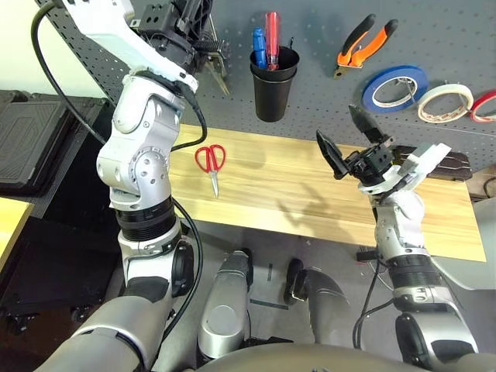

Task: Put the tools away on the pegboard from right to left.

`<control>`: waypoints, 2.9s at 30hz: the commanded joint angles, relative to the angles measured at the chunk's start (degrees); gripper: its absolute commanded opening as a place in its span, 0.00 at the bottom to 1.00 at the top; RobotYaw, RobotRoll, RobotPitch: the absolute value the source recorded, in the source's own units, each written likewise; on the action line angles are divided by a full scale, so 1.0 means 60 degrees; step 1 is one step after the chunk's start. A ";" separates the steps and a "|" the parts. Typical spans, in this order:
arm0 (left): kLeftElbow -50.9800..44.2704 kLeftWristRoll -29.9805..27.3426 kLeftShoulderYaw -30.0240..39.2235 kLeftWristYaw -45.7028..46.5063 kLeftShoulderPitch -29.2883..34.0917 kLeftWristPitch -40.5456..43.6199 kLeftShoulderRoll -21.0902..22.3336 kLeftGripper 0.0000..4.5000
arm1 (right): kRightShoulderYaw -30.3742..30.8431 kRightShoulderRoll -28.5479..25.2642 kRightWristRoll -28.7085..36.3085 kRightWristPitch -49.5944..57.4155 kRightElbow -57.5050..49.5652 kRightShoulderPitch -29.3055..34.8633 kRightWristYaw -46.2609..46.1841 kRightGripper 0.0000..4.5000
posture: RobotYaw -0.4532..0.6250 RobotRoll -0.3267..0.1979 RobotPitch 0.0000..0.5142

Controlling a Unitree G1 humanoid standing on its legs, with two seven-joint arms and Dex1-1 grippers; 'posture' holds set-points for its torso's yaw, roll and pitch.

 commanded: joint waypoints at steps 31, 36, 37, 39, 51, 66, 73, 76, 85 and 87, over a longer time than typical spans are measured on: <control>0.4670 0.1467 -0.0758 -0.0400 -0.1583 -0.3841 -0.1103 0.12 | -0.0065 -0.0674 -0.0210 0.1786 -0.1440 0.0678 -0.0643 1.00 | 0.56 0.62 0.44; 0.4978 0.1697 -0.0911 -0.0514 -0.1371 -0.4112 -0.1166 0.12 | -0.0079 -0.0700 -0.0223 0.1869 -0.1520 0.0697 -0.0681 1.00 | 0.54 0.62 0.44; 0.5000 0.1689 -0.0921 -0.0507 -0.1292 -0.4114 -0.1230 0.12 | -0.0085 -0.0706 -0.0225 0.1878 -0.1536 0.0703 -0.0683 1.00 | 0.54 0.62 0.44; 0.4941 0.1679 -0.0955 -0.0519 -0.1160 -0.4133 -0.1344 0.19 | -0.0100 -0.0724 -0.0231 0.1891 -0.1560 0.0712 -0.0690 1.00 | 0.54 0.62 0.44; 0.3872 0.1718 -0.0950 -0.0489 -0.0858 -0.3656 -0.1015 0.99 | 0.0018 -0.0728 -0.0292 0.1982 -0.1624 0.0684 -0.0712 1.00 | 0.56 0.62 0.45; -0.1581 0.0679 0.0008 0.0109 0.1427 0.0842 0.1234 0.99 | 0.0429 -0.0748 -0.0415 0.2155 -0.1468 0.0792 -0.0153 1.00 | 0.63 0.62 0.49; -0.2321 0.1062 -0.0134 0.0182 0.4023 0.1901 0.1757 0.99 | 0.0728 -0.1077 -0.0598 0.2869 -0.1445 0.0931 0.0165 1.00 | 0.66 0.62 0.51; -0.1984 0.1485 -0.0231 0.0407 0.4612 0.2002 0.1800 0.99 | 0.0924 -0.1399 -0.0762 0.3421 -0.1580 0.1059 0.0277 1.00 | 0.66 0.62 0.52; -0.0718 0.2317 -0.0785 0.0308 0.5232 0.1953 0.1723 0.99 | 0.1127 -0.2235 -0.0887 0.4683 -0.2231 0.1611 0.0601 1.00 | 0.65 0.62 0.59; -0.0448 0.2446 -0.0891 0.0276 0.5276 0.1923 0.1699 0.99 | 0.1170 -0.2362 -0.0942 0.4859 -0.2373 0.1703 0.0642 1.00 | 0.64 0.62 0.60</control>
